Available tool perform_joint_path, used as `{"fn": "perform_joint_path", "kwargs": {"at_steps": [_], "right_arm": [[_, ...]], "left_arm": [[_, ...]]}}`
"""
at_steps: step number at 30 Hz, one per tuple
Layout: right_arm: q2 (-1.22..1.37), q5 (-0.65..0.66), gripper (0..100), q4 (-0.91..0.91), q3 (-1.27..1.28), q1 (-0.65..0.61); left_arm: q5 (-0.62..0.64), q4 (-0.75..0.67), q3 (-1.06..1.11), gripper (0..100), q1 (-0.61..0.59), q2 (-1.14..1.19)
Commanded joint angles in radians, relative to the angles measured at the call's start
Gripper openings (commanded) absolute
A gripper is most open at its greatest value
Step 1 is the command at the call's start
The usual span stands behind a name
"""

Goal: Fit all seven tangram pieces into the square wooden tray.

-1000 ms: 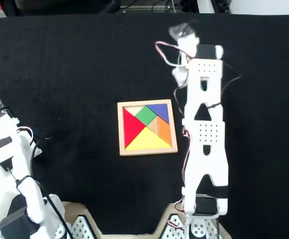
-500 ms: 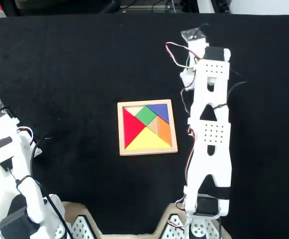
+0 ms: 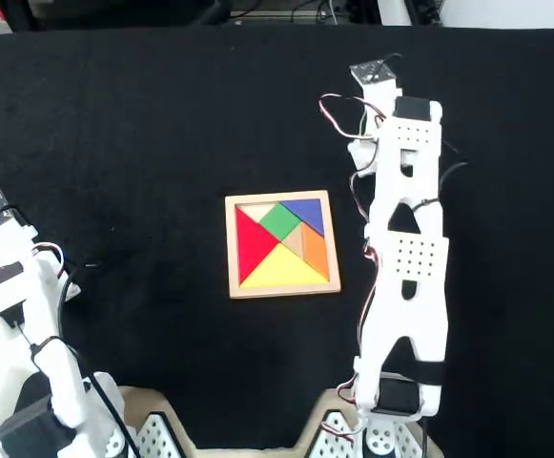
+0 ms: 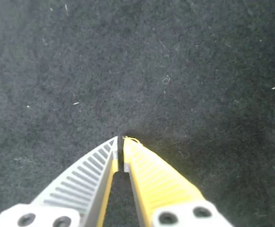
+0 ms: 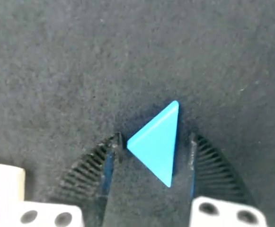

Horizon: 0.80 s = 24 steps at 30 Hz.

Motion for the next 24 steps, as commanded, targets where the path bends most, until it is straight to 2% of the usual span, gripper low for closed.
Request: {"fn": "perform_joint_path", "kwargs": {"at_steps": [1,6,11,24], "right_arm": [[-0.042,0.032,23.7,-0.057,0.028,0.026],[-0.042,0.086,22.7,-0.054,0.048,0.012],[-0.042,0.087,14.2,-0.057,0.05,0.011],[-0.048,0.089,13.7,-0.049,0.041,0.011]], "left_arm": [[0.005,-0.012,-0.002,3,0.012,-0.032],[0.005,-0.012,-0.002,3,0.012,-0.032],[0.005,-0.012,-0.002,3,0.012,-0.032],[0.005,-0.012,-0.002,3,0.012,-0.032]]}}
